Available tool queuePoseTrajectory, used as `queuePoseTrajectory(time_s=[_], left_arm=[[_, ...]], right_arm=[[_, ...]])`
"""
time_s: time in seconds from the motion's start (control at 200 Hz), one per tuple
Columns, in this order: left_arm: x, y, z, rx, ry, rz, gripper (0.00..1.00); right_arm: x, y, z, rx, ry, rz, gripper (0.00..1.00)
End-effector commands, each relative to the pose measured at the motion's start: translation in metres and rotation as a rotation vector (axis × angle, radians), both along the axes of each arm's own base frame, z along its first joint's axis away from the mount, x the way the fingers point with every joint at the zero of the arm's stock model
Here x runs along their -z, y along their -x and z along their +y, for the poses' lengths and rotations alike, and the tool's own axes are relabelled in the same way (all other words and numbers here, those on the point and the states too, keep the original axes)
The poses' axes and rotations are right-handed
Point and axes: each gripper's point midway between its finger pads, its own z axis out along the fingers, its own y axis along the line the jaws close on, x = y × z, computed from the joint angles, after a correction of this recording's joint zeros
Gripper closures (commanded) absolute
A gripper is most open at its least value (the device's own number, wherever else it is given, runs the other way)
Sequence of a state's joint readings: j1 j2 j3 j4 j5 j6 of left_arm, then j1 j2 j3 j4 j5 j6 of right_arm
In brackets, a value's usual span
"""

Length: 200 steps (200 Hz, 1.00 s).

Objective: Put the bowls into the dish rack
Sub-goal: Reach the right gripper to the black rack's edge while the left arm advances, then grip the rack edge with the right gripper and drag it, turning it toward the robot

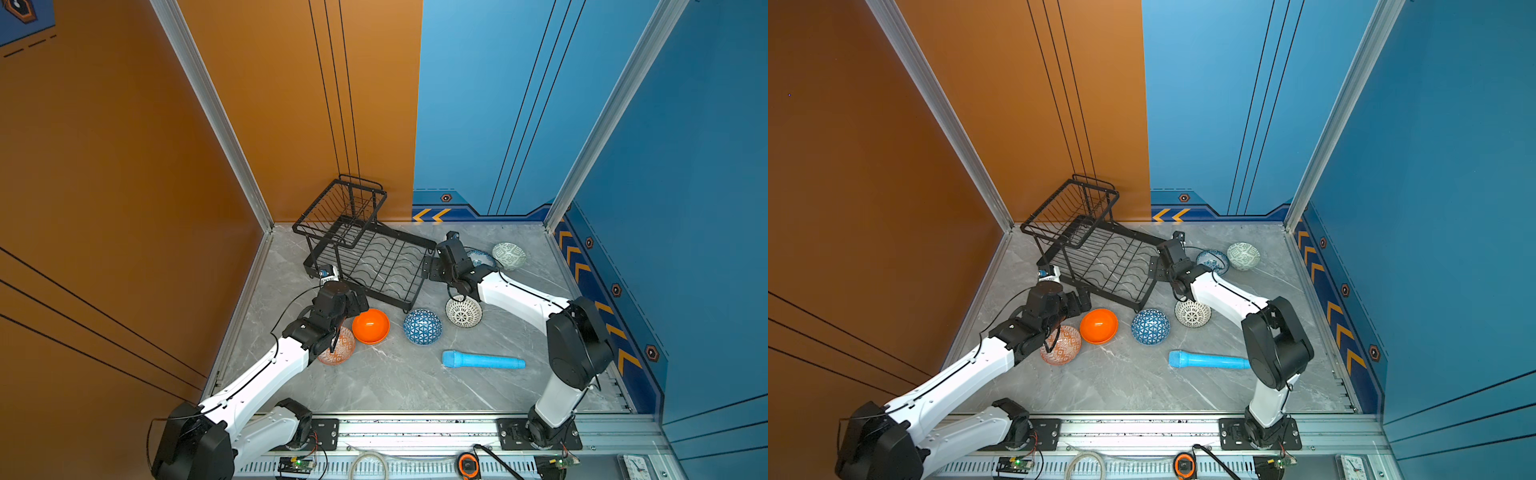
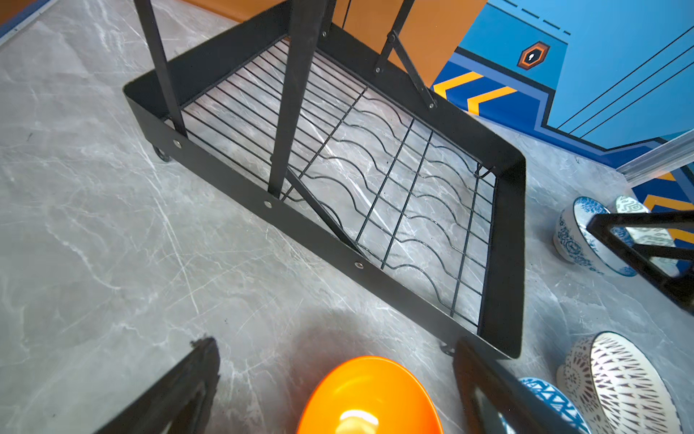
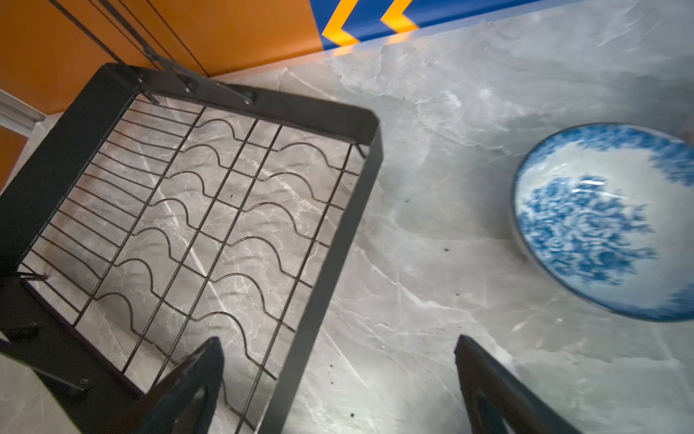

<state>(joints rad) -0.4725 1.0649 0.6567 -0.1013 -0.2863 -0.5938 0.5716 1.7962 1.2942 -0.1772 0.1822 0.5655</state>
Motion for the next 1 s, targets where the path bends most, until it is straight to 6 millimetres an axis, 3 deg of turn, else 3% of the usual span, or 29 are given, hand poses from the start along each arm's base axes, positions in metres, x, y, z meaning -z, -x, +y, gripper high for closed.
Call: queuePoseTrajectory(time_s=[0.0, 0.155, 0.43, 0.656, 0.816, 0.841, 0.996], left_arm=[[0.002, -0.001, -0.009, 0.024, 0.04, -0.007, 0.02], [0.002, -0.004, -0.013, 0.023, 0.062, -0.009, 0.02], [-0.001, -0.007, -0.016, 0.022, 0.073, -0.004, 0.02], [0.003, -0.008, -0.017, 0.019, 0.082, 0.007, 0.02], [0.002, -0.007, -0.015, 0.018, 0.077, 0.009, 0.02], [0.002, -0.007, -0.015, 0.017, 0.074, 0.009, 0.02], [0.007, -0.006, -0.013, 0.004, 0.082, 0.023, 0.02]], right_arm=[[0.016, 0.0, 0.01, 0.014, -0.038, 0.076, 0.1], [0.035, -0.004, 0.024, 0.0, -0.065, 0.131, 0.18], [0.059, -0.006, 0.03, -0.011, -0.039, 0.184, 0.3], [0.07, -0.01, 0.032, -0.021, -0.01, 0.198, 0.44], [0.069, -0.012, 0.036, -0.056, 0.054, 0.198, 0.47], [0.084, -0.01, 0.036, -0.058, 0.072, 0.224, 0.48], [0.089, -0.011, 0.039, -0.068, 0.082, 0.231, 0.55]])
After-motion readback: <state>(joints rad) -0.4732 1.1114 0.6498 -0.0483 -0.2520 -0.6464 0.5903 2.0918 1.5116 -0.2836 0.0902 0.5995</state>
